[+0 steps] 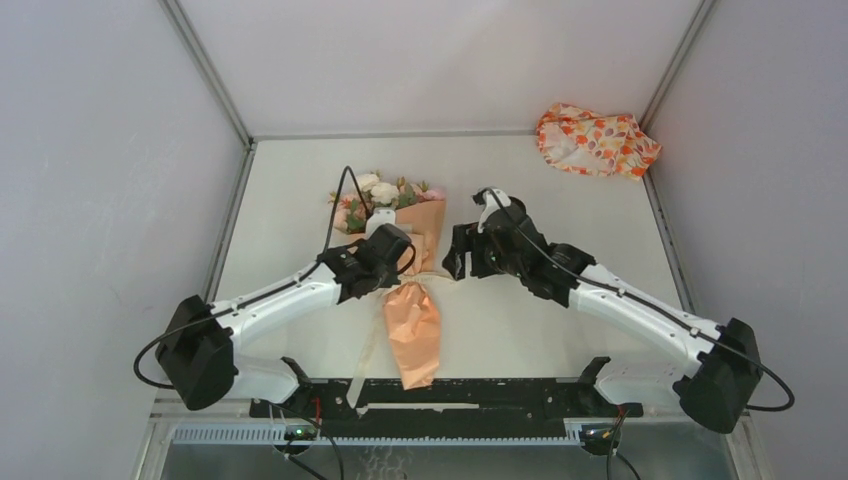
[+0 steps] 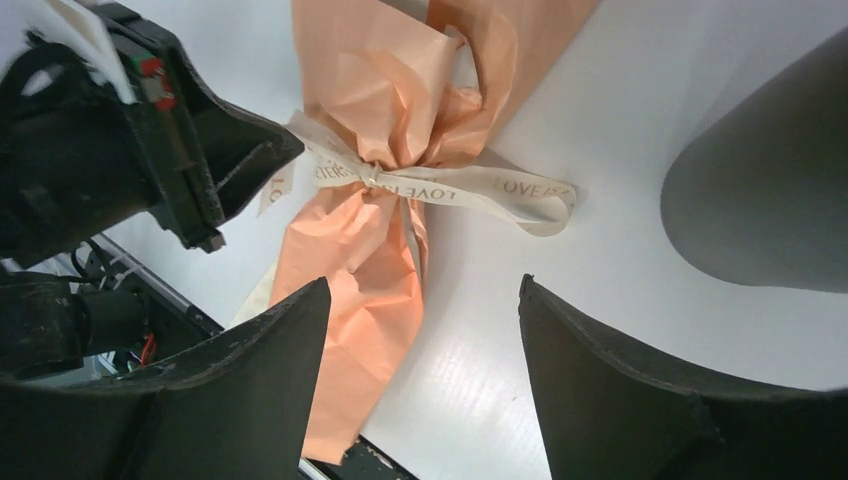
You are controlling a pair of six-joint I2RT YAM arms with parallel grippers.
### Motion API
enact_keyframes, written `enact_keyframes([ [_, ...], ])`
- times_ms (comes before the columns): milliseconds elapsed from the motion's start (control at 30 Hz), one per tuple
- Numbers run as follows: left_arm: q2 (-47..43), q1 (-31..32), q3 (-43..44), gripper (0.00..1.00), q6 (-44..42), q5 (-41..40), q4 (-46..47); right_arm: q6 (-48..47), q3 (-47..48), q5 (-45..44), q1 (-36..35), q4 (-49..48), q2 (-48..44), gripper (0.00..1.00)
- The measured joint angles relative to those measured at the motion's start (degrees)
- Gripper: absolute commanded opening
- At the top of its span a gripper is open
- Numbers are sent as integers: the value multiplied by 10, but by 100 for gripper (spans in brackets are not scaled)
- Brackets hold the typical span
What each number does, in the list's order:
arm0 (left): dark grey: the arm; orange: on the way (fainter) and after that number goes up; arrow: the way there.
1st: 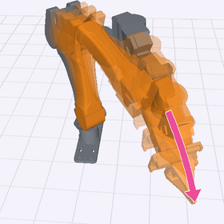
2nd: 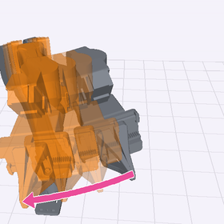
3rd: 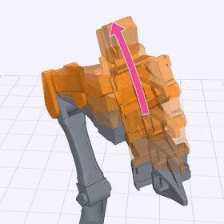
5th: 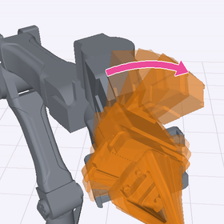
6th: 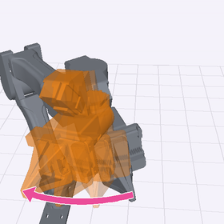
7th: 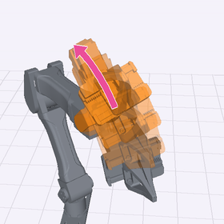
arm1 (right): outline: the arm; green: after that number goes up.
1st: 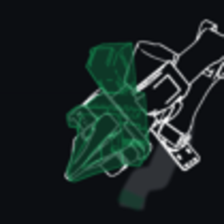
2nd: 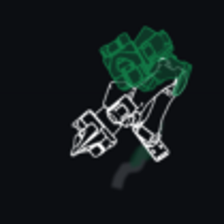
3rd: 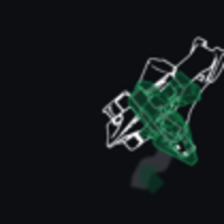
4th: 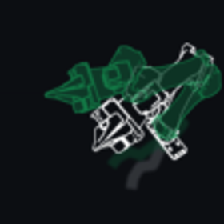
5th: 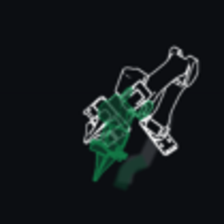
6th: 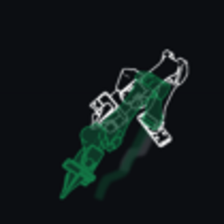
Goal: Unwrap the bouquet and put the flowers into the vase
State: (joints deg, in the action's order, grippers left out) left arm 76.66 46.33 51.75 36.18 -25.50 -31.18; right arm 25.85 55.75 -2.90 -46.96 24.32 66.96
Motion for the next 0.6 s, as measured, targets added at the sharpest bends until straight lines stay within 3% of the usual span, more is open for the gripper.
enact_keyframes([
  [300,-33,-15,8,0,-6,0,-14,1,-14,7,-12,-19,60,74],
  [600,16,-59,117,0,-41,46,-10,-1,-28,-12,-43,-27,49,74],
])
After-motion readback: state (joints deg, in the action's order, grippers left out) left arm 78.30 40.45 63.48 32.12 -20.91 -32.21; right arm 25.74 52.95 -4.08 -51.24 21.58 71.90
